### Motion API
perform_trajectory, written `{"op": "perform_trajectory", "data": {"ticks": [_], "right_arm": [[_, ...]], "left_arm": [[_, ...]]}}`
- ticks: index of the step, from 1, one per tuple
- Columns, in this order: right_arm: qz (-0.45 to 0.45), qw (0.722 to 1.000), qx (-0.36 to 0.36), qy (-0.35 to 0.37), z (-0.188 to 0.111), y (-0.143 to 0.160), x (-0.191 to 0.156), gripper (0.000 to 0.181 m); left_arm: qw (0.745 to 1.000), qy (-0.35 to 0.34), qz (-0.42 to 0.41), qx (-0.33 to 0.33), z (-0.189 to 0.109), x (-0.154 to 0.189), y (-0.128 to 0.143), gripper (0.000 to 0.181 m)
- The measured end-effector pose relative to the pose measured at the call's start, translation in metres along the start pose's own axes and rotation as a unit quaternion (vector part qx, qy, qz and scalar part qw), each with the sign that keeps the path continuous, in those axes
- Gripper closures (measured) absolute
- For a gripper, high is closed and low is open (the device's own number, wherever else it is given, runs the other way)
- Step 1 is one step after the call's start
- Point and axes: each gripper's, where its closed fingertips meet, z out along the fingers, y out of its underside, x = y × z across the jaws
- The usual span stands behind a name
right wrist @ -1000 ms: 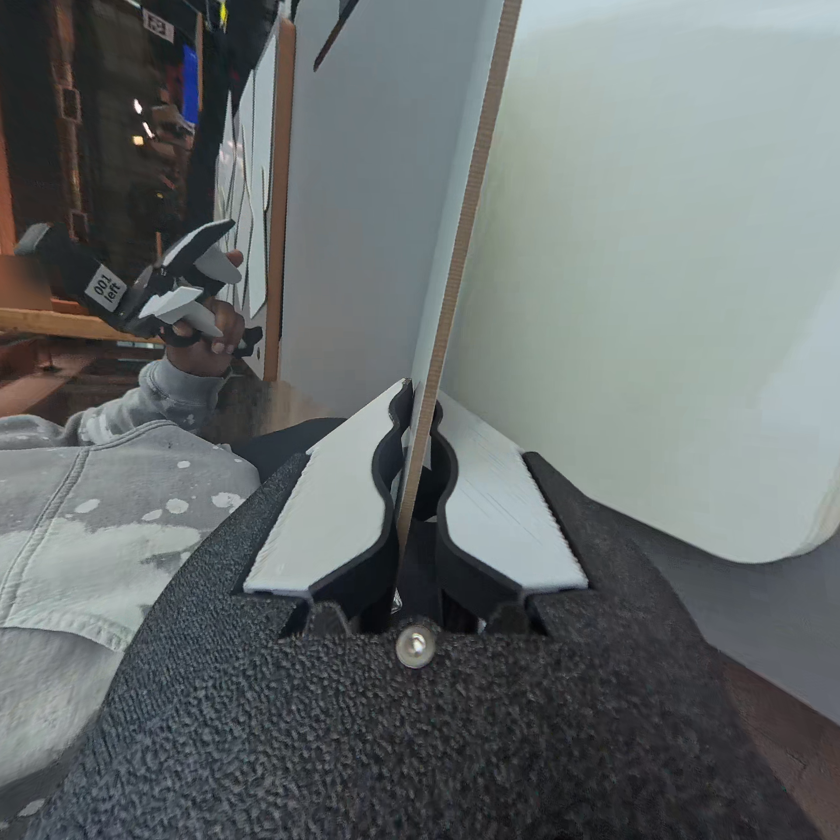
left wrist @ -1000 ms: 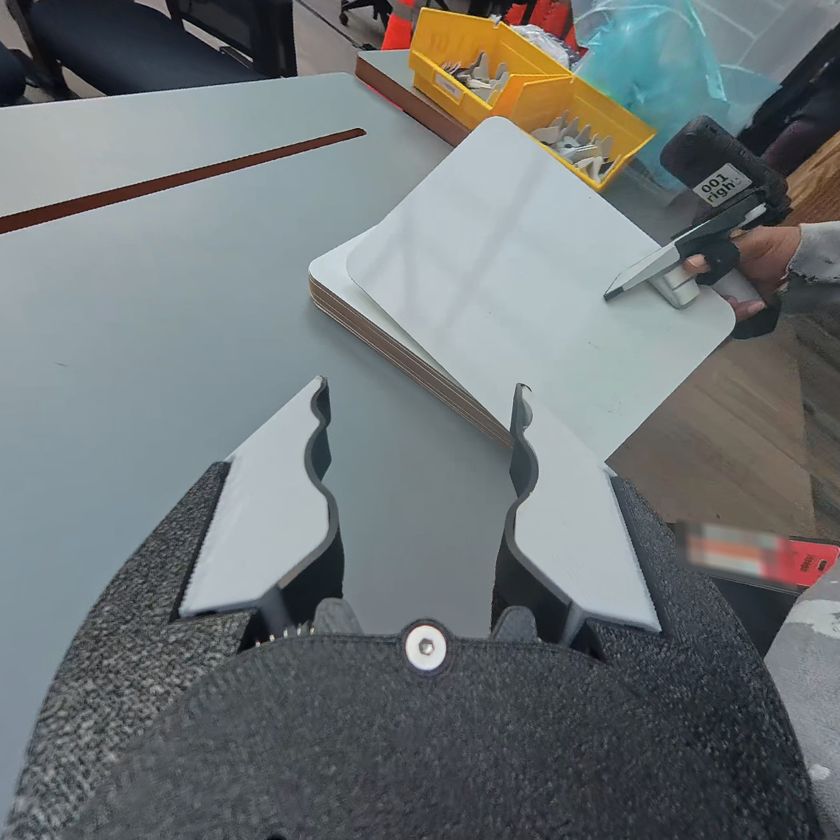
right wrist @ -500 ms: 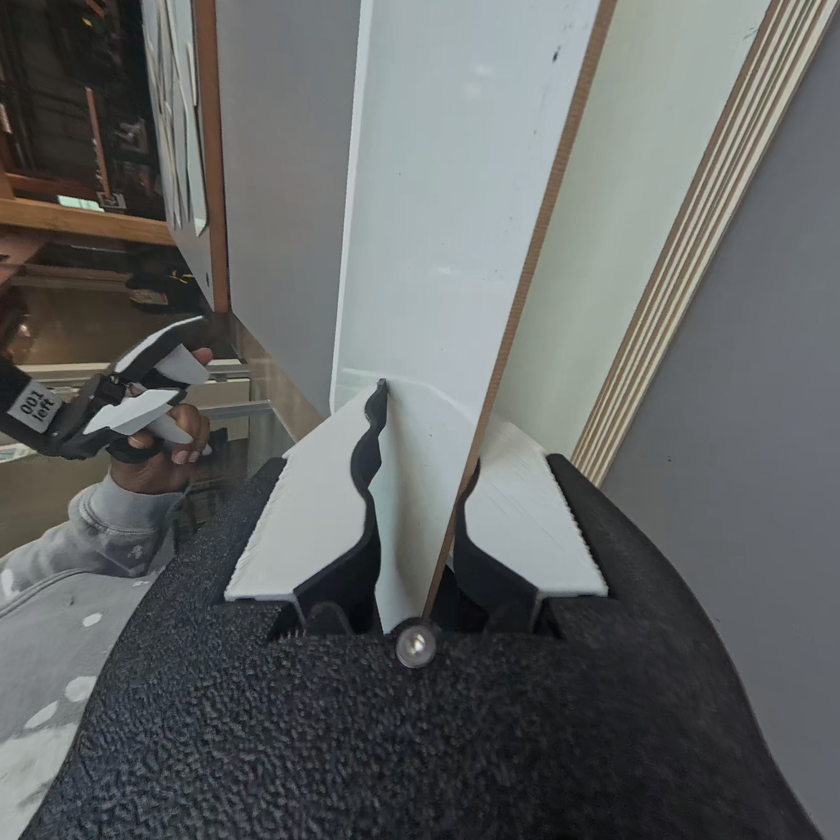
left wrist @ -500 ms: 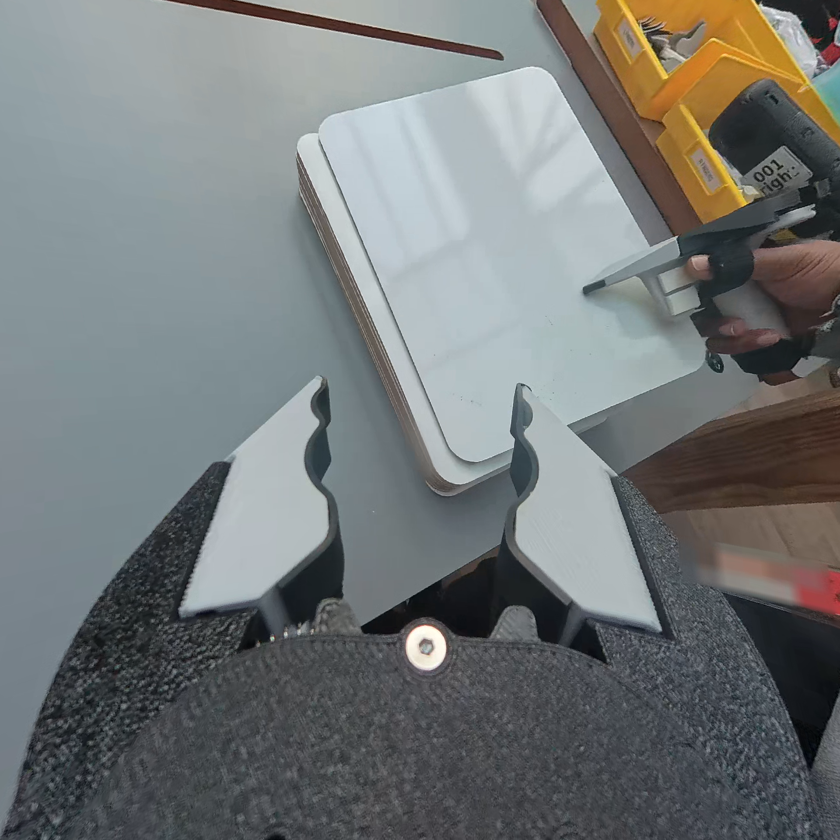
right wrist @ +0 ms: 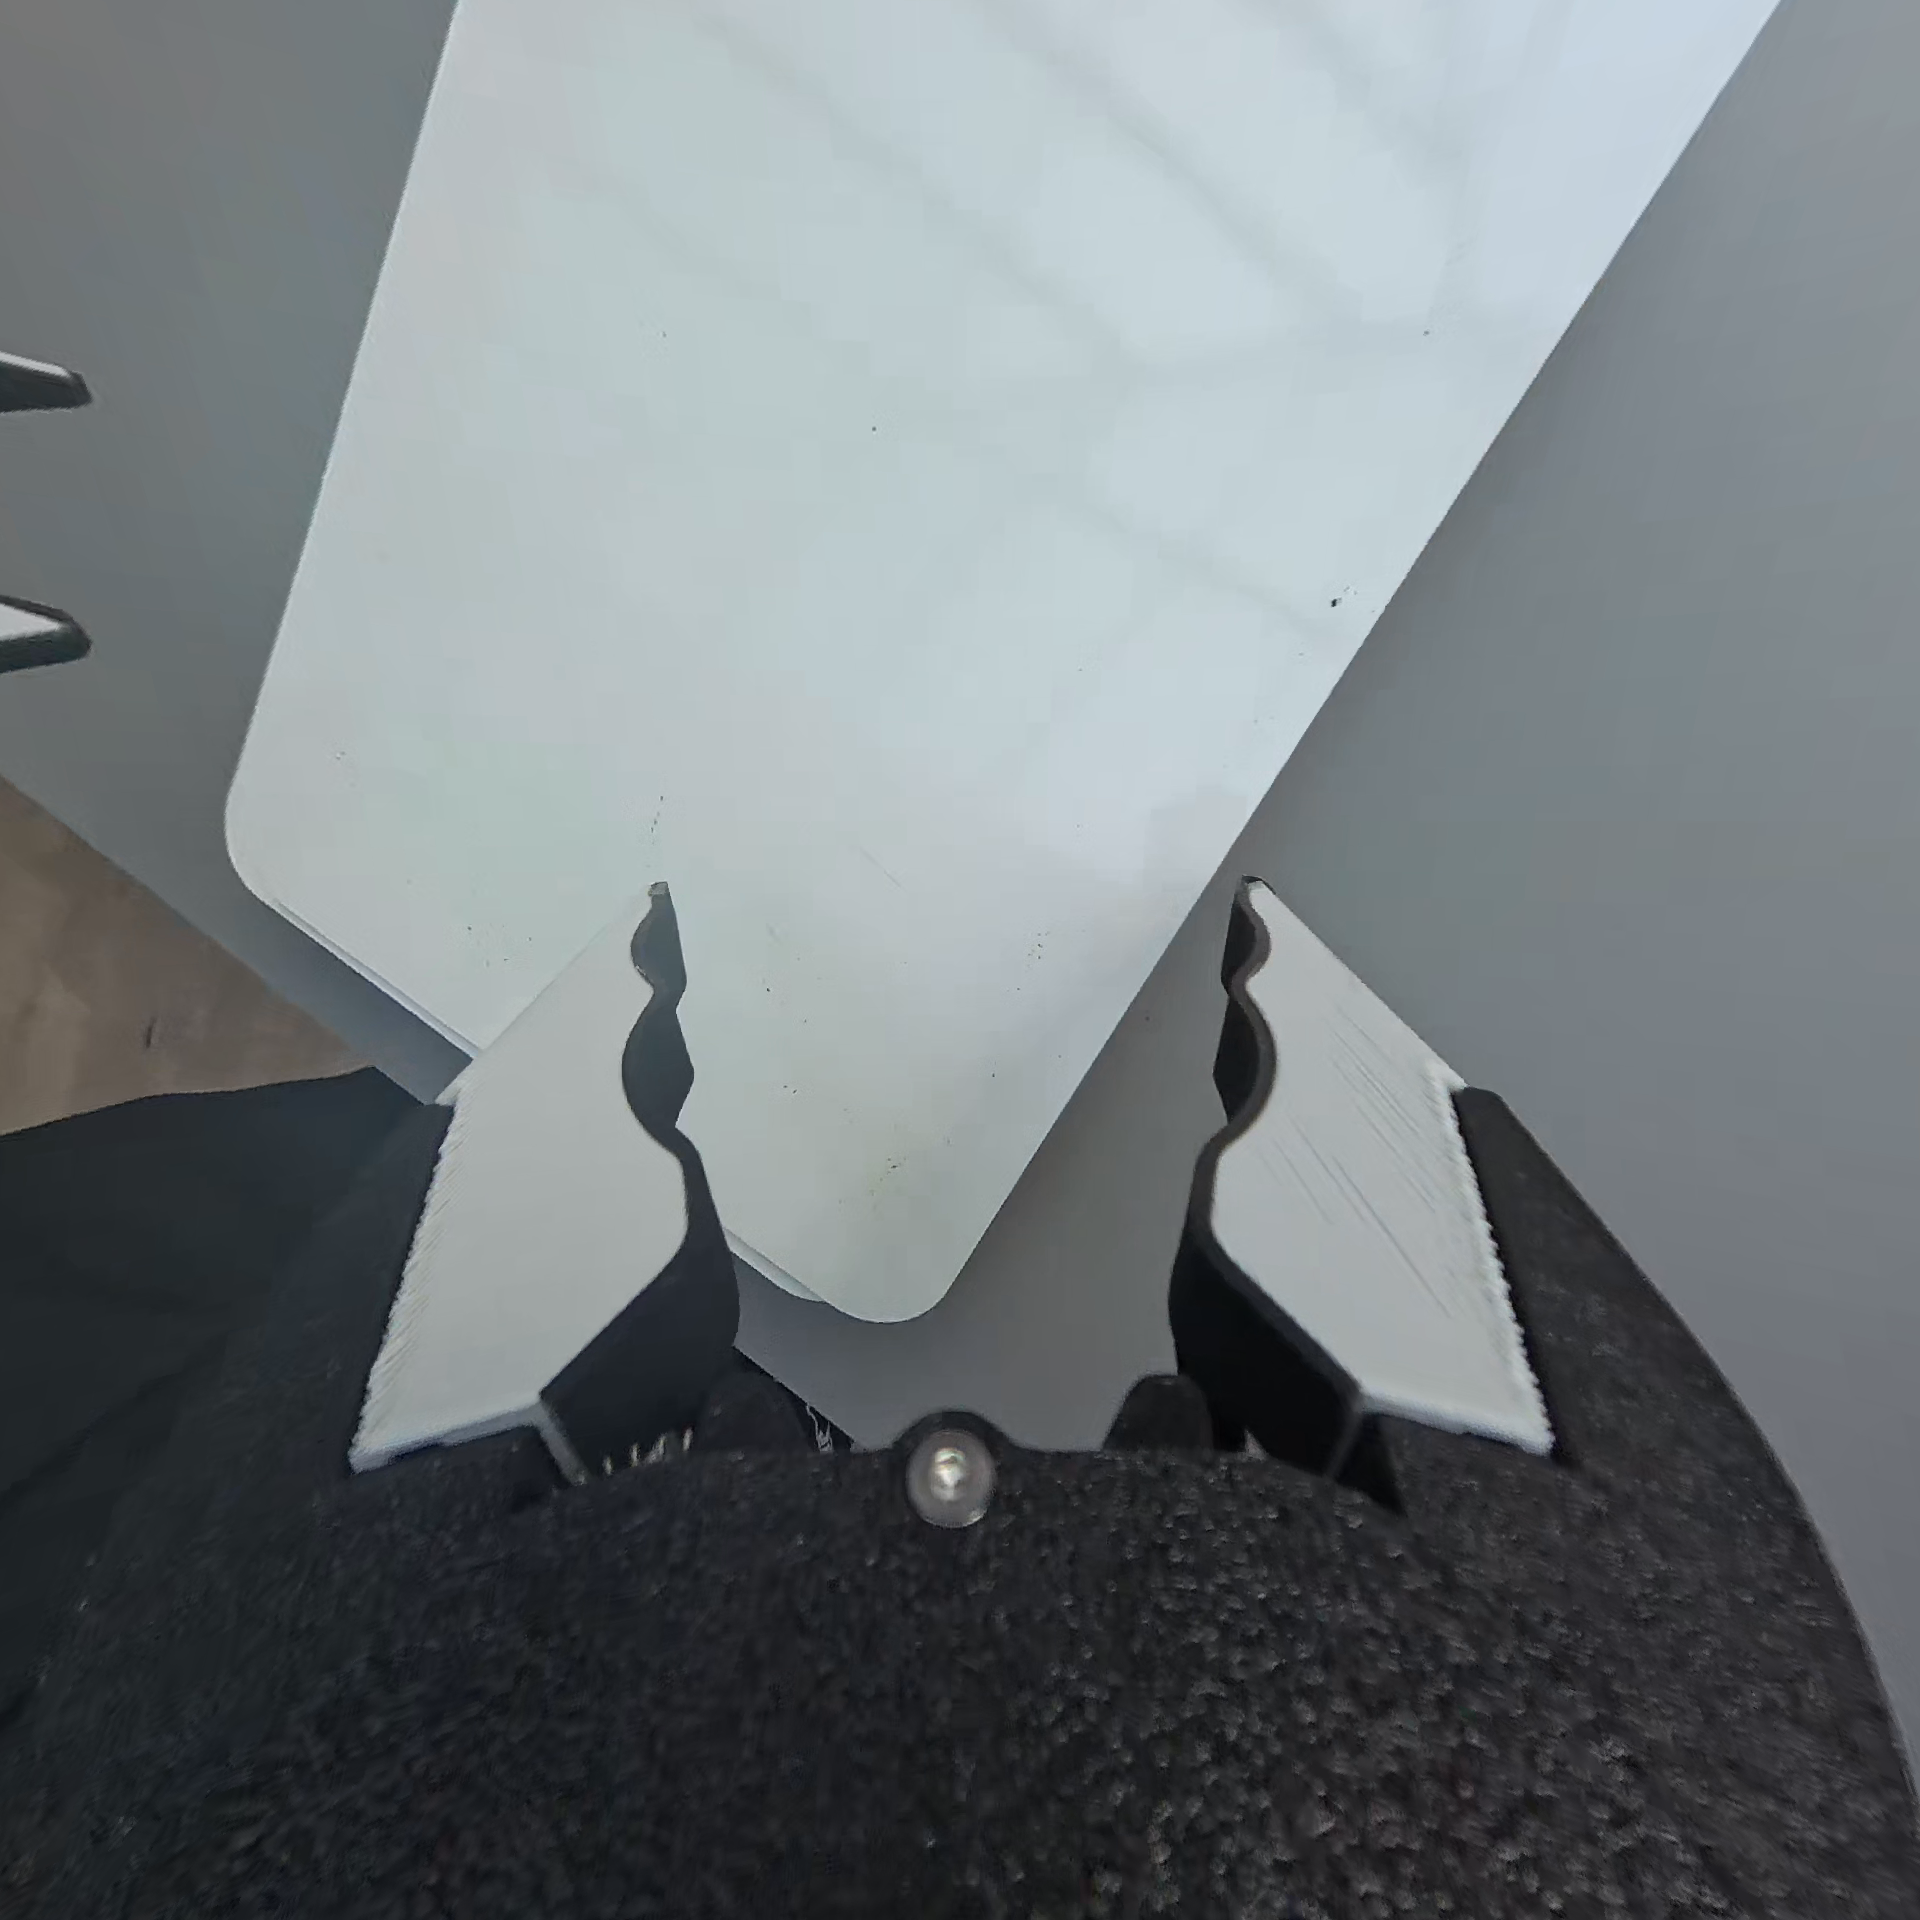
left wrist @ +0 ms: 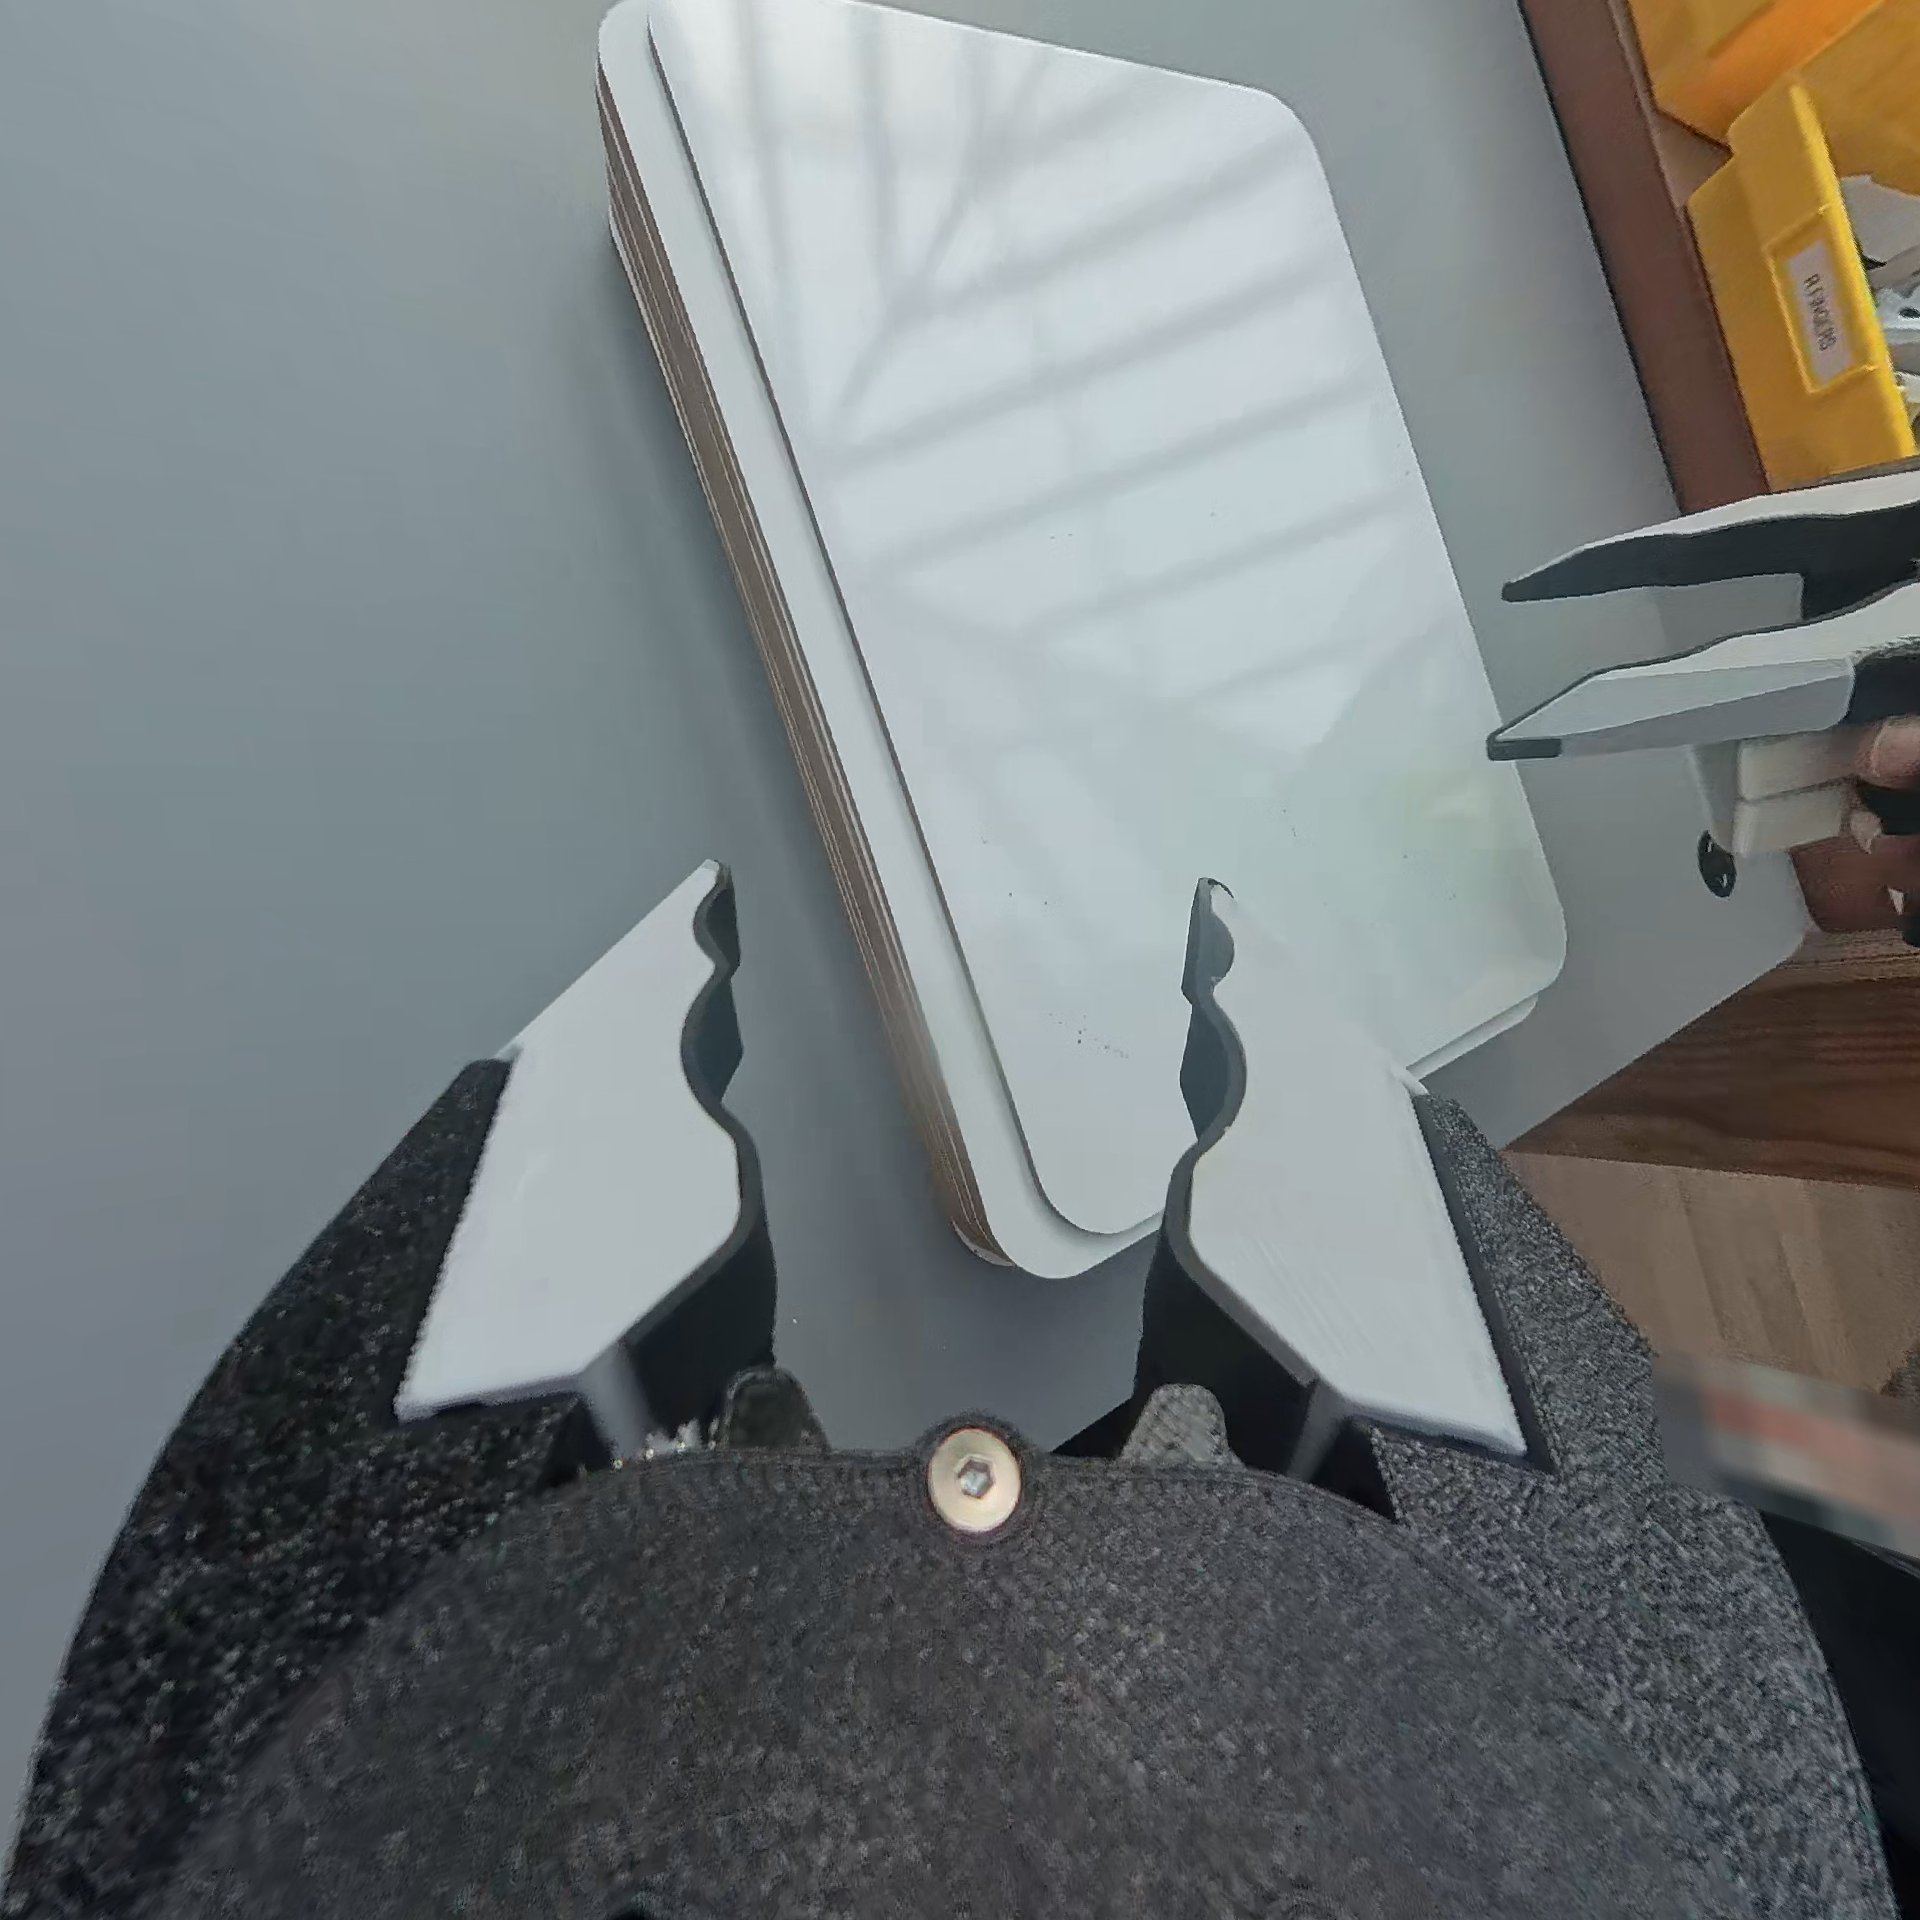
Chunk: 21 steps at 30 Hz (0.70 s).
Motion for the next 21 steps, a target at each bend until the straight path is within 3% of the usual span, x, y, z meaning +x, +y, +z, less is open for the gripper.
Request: {"op": "perform_trajectory", "data": {"ticks": [6,11,17,21], "right_arm": [[0.062,0.998,-0.004,-0.01,0.015,-0.014,0.024,0.071],[0.085,0.995,-0.055,-0.009,0.038,-0.019,0.027,0.066],[0.086,0.992,-0.088,-0.025,0.048,-0.016,0.005,0.064],[0.06,0.992,-0.109,-0.01,0.052,-0.013,-0.001,0.052]], "left_arm": [[0.999,-0.003,-0.002,-0.039,0.042,-0.026,-0.014,0.099],[0.997,0.025,-0.009,-0.073,0.076,-0.018,-0.019,0.1],[0.994,0.025,-0.027,-0.098,0.085,-0.008,-0.022,0.095],[0.993,0.009,-0.032,-0.117,0.087,-0.007,-0.022,0.092]]}}
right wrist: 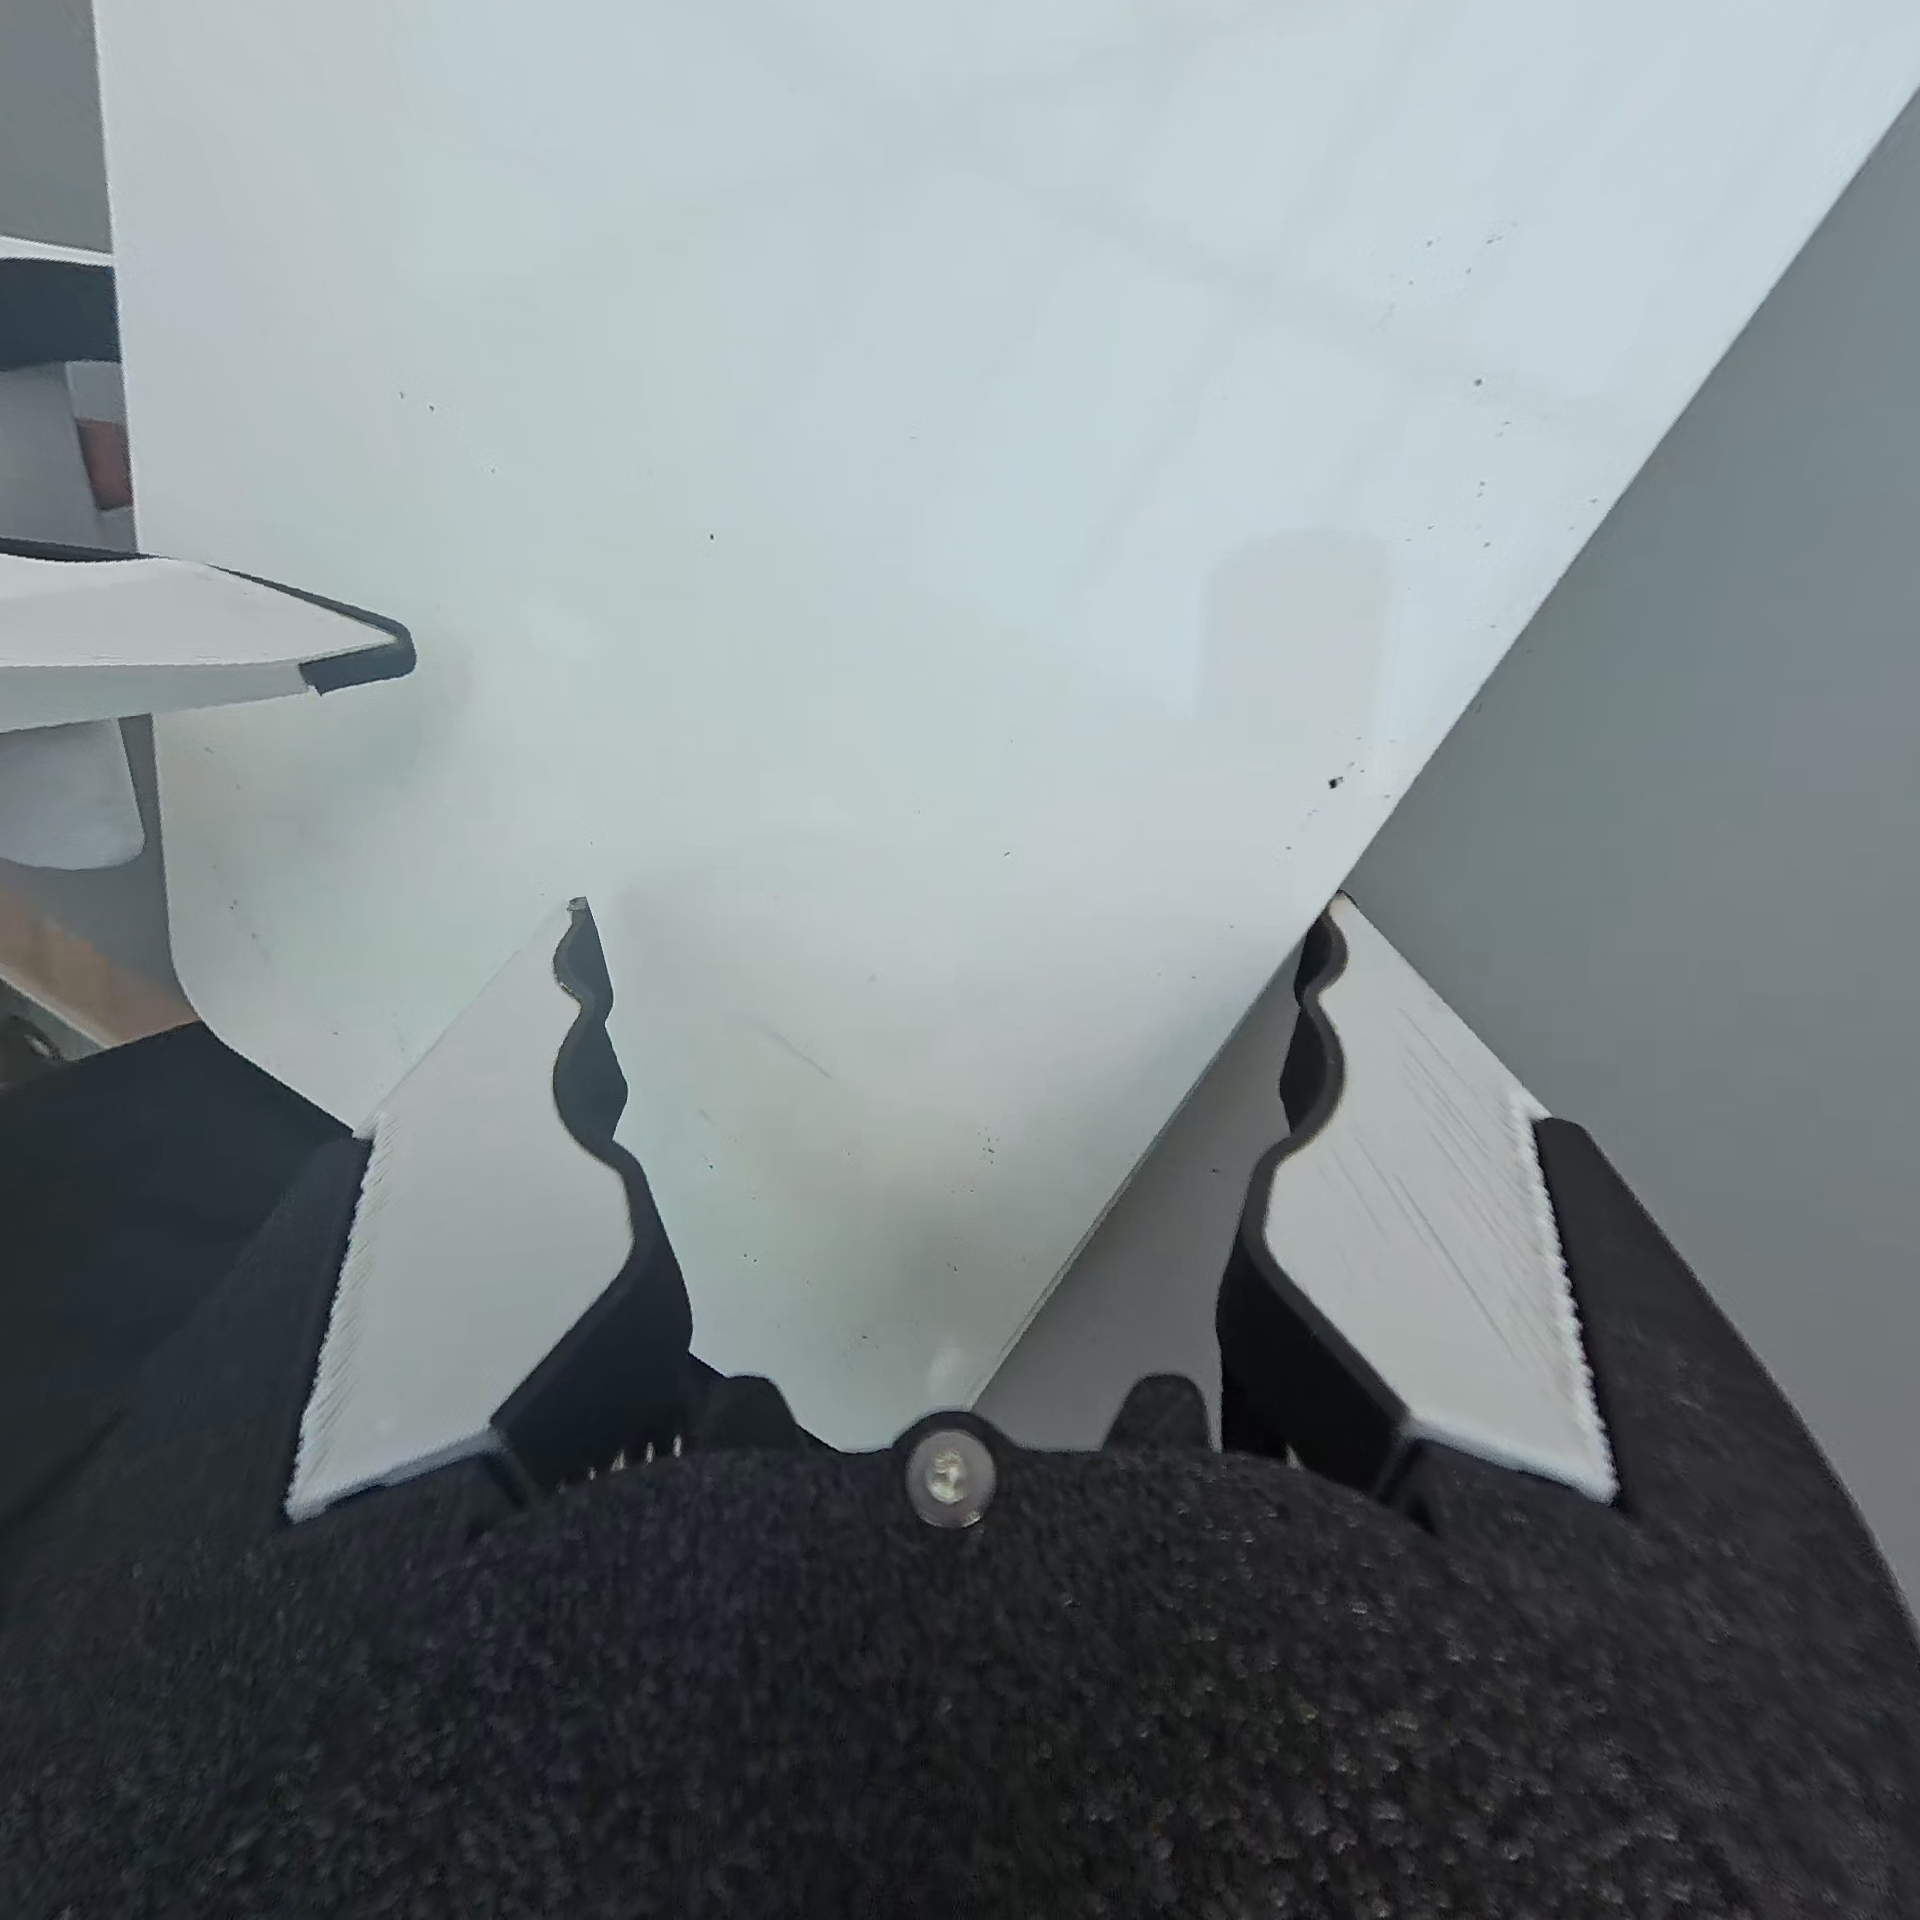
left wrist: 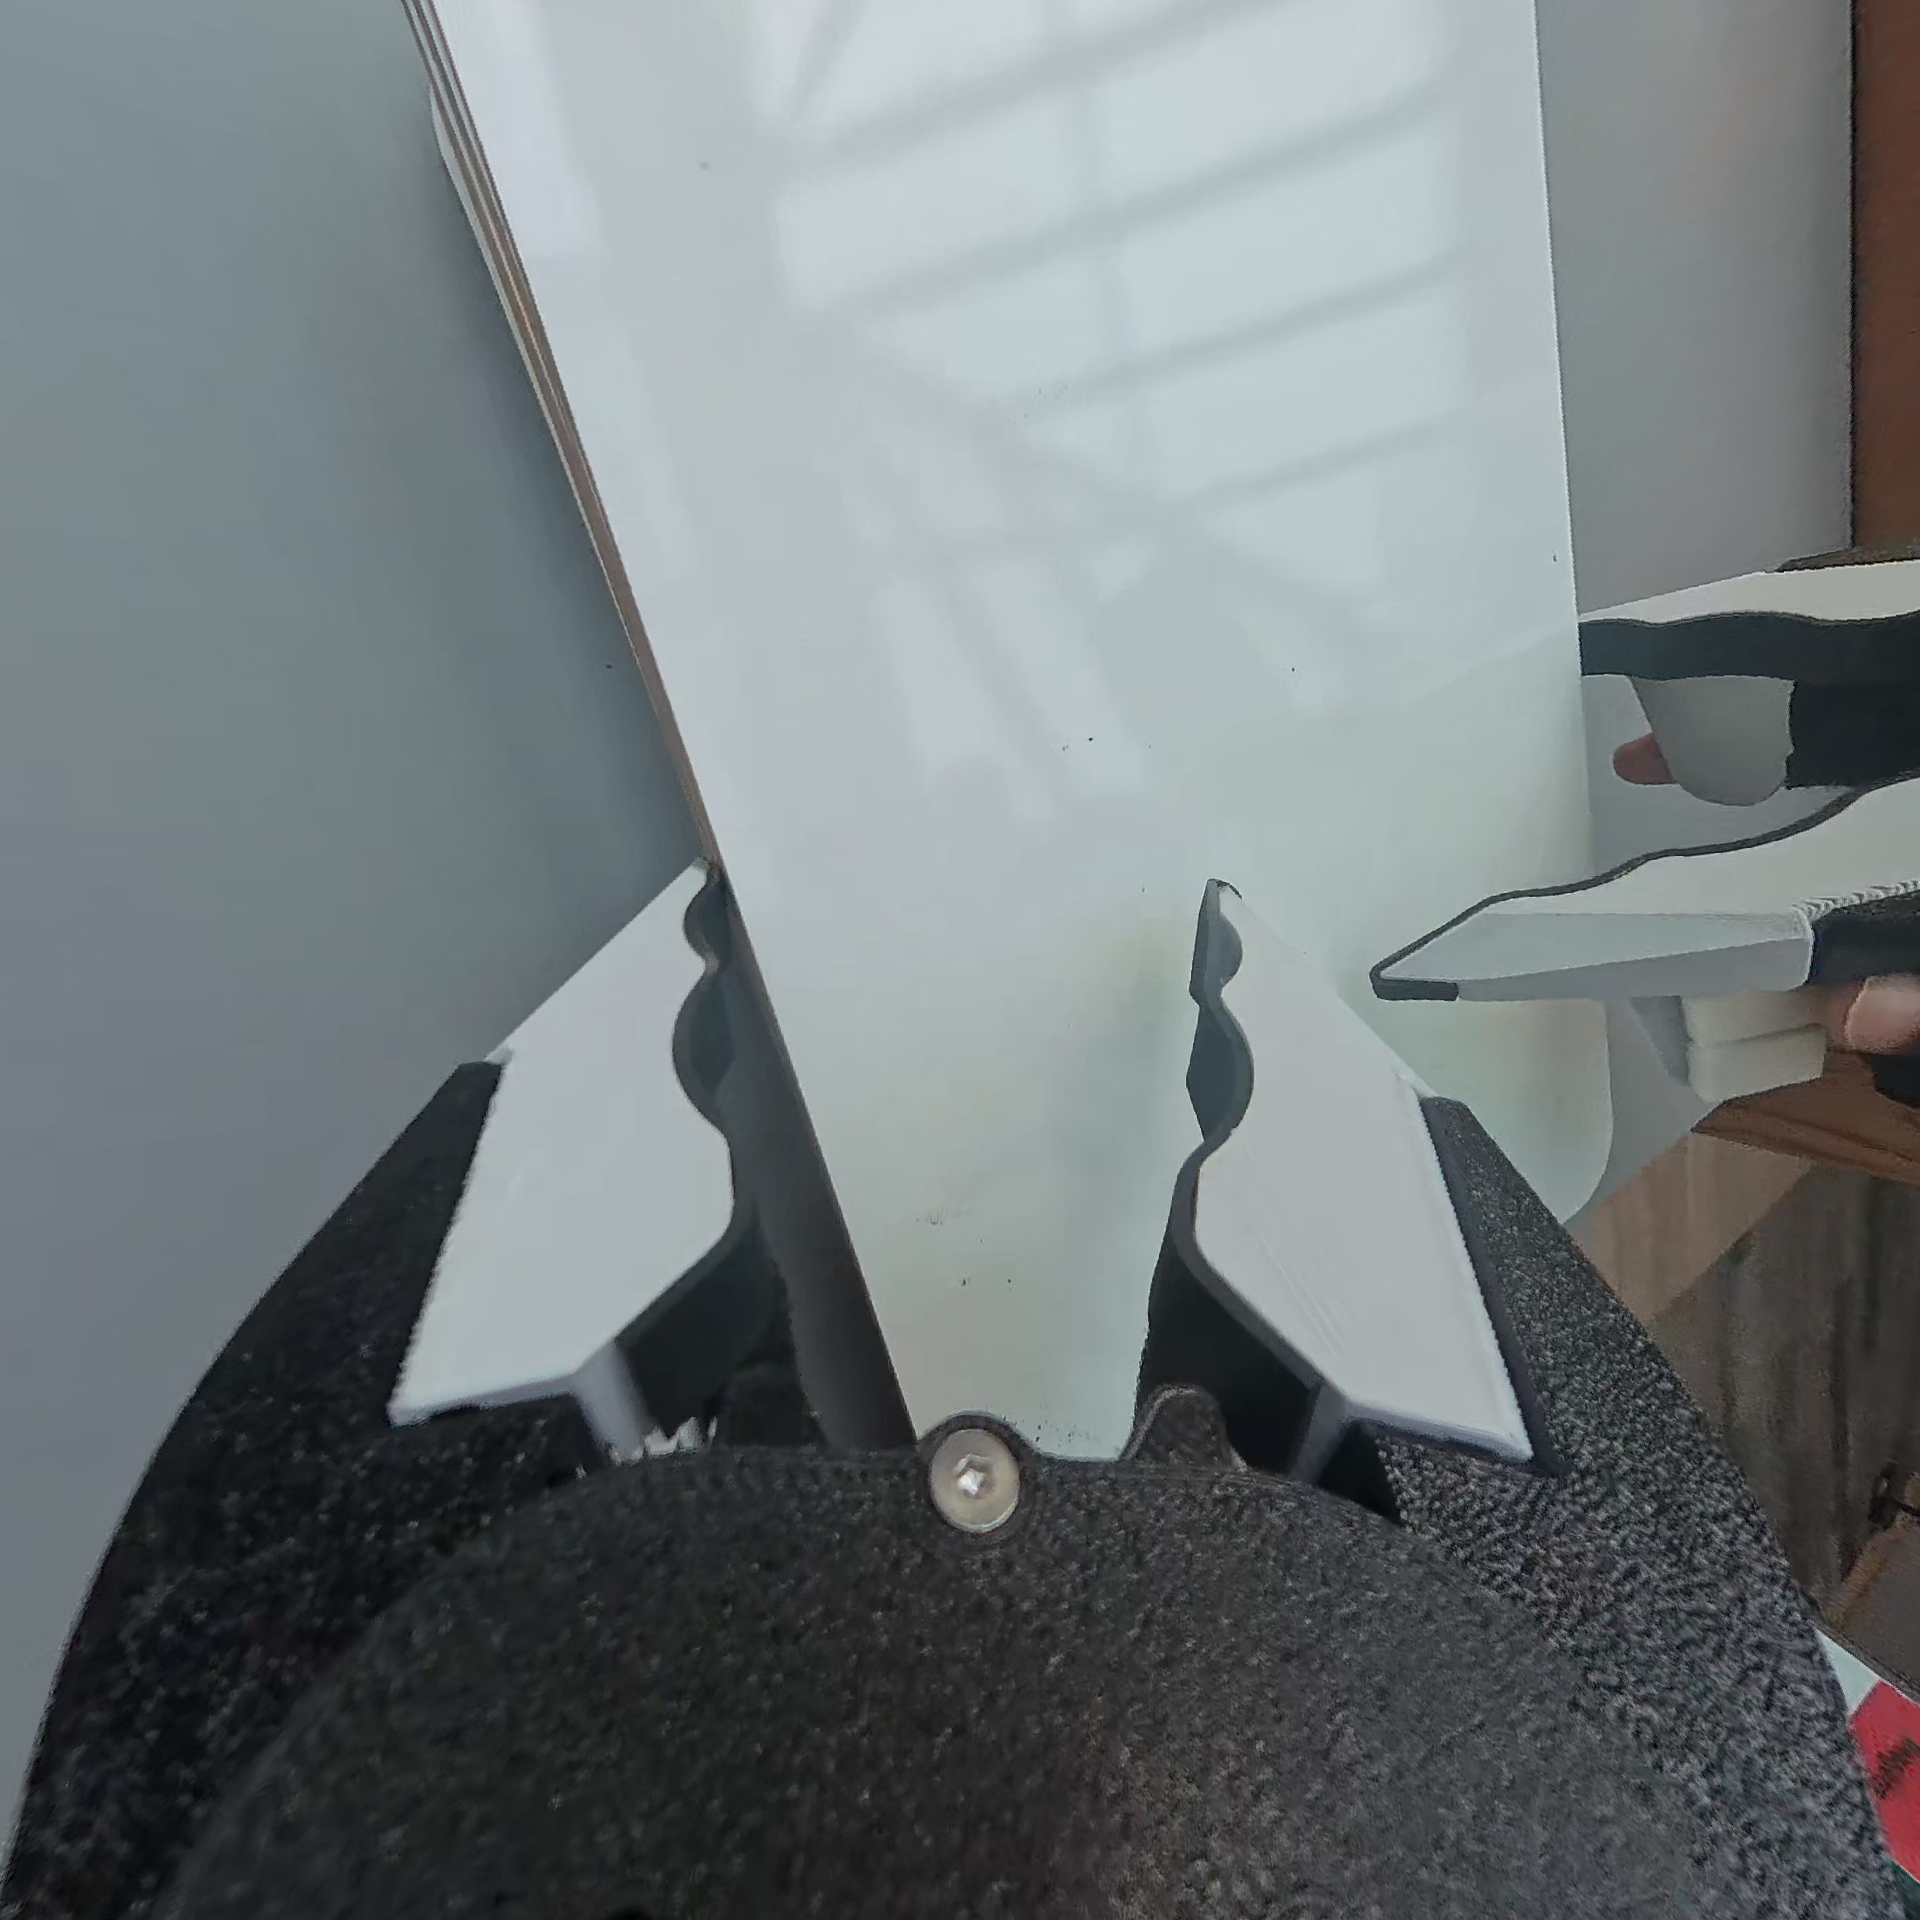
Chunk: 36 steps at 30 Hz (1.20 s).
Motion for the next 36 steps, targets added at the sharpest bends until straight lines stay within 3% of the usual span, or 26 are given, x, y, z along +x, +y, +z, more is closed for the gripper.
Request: {"op": "perform_trajectory", "data": {"ticks": [10,14,17,20,24,28,33,36], "right_arm": [[-0.016,1.0,-0.003,0.0,0.001,0.002,-0.002,0.048],[-0.025,0.999,0.02,-0.023,-0.004,0.0,0.0,0.052],[-0.077,0.994,0.074,-0.035,-0.02,-0.018,0.012,0.055],[-0.187,0.98,0.072,-0.003,-0.035,-0.053,0.03,0.053],[-0.322,0.946,0.026,-0.017,-0.033,-0.114,0.016,0.053],[-0.405,0.911,-0.052,-0.056,-0.001,-0.15,-0.011,0.052],[-0.444,0.879,-0.154,-0.087,0.032,-0.149,-0.023,0.053],[-0.455,0.866,-0.185,-0.093,0.039,-0.141,-0.027,0.054]], "left_arm": [[0.999,-0.04,0.004,-0.005,0.003,-0.003,0.001,0.094],[1.0,-0.015,0.018,0.01,-0.003,-0.003,0.001,0.095],[0.997,0.007,0.065,0.032,-0.024,-0.002,0.013,0.08],[0.991,0.018,0.133,0.032,-0.045,0.003,0.046,0.062],[0.976,0.017,0.216,0.007,-0.052,0.013,0.096,0.049],[0.958,-0.014,0.286,-0.018,-0.038,0.015,0.122,0.051],[0.946,-0.058,0.316,-0.032,-0.021,0.01,0.12,0.068],[0.945,-0.055,0.319,-0.039,-0.017,0.012,0.121,0.069]]}}
